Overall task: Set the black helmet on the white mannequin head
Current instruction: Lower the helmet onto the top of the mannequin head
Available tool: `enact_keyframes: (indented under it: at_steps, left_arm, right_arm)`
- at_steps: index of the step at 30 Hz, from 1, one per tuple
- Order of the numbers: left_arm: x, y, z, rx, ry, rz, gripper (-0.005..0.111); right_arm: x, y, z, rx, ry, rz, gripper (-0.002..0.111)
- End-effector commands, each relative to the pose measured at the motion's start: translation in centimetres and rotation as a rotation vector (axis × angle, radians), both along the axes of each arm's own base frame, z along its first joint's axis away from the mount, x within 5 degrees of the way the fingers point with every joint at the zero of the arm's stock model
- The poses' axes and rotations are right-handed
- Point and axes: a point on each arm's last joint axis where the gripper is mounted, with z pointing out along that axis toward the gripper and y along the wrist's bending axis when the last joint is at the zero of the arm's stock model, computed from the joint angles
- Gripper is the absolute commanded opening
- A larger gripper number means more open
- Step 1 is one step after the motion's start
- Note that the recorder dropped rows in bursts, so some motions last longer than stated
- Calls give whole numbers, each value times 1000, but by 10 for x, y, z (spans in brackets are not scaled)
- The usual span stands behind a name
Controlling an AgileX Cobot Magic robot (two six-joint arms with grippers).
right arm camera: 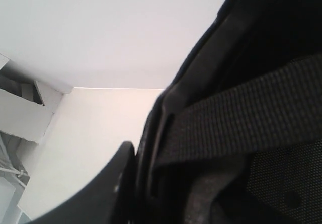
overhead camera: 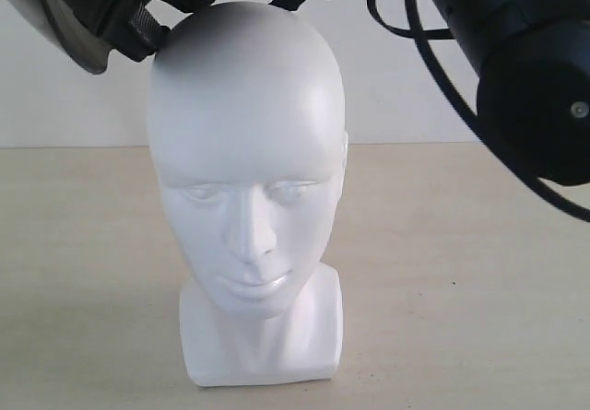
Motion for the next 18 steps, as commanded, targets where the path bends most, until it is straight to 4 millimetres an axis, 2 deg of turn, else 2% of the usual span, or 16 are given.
enact_keyframes:
  at_steps: [1, 7, 13, 18]
  left_arm:
    - [0, 0, -1, -8, -1, 1, 4]
    - [0, 0, -1, -8, -1, 1, 4]
    - [0, 0, -1, -8, -1, 1, 4]
    - [0, 0, -1, -8, -1, 1, 4]
  right_arm:
    - [-7, -9, 3, 34, -41, -16, 0]
    - [-14, -18, -16, 28, -12, -39, 0]
    - [-24, -29, -10, 24, -23, -65, 0]
    - [-28, -36, -27, -30, 24, -95, 0]
